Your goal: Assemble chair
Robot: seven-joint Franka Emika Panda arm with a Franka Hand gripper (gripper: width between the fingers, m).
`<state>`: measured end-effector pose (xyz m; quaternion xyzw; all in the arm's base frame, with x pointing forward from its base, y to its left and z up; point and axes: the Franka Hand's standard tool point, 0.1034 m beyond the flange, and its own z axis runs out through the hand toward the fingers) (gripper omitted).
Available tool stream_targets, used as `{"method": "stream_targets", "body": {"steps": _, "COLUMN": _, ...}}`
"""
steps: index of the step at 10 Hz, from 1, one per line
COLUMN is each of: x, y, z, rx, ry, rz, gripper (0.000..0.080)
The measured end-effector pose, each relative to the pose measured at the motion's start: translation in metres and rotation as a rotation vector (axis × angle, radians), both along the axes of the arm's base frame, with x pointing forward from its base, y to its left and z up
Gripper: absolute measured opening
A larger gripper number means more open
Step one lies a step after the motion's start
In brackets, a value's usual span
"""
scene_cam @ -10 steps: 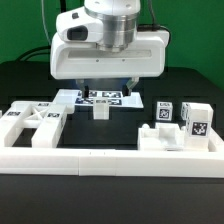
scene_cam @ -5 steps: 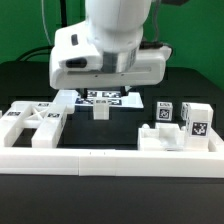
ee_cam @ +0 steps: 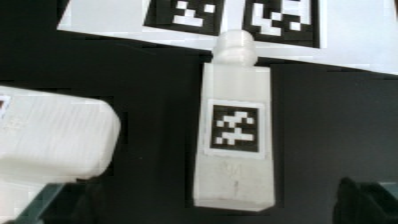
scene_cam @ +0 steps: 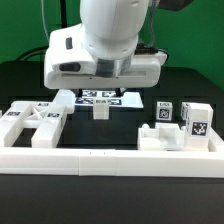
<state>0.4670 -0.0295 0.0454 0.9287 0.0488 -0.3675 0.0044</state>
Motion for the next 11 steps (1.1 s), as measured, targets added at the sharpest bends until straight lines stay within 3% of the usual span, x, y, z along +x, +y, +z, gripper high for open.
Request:
{"method": "stream_targets", "body": {"steps": 2, "x": -0.007, "y": -0.002, "z": -0.004, "rx": -0.037, "ry": 0.035, "rz": -0.039, "gripper": 0.0649}}
{"method": "stream_targets", "body": {"steps": 3, "x": -0.015, "y": -0.003, "z": -0.005, "rx": -0.053, "ry": 0.149, "rz": -0.055, "gripper": 0.0649}}
{"method": "stream_targets", "body": {"steps": 6, "x": -0.011, "y": 0.002, "z": -0.007, "rx": -0.073, "ry": 0.353, "rz": -0.051, "gripper": 0.0649}}
{"method": "stream_targets", "body": {"steps": 7, "x": -0.003, "y": 0.001, "z": -0.013, "rx": -0.071, "ry": 0.349, "rz": -0.049, "gripper": 0.0649}}
{"method": "stream_targets", "body": {"steps": 11, "x": 0.000, "y": 0.003, "z": -0.028, "rx": -0.048, "ry": 0.305, "rz": -0.033, "gripper": 0.0649}}
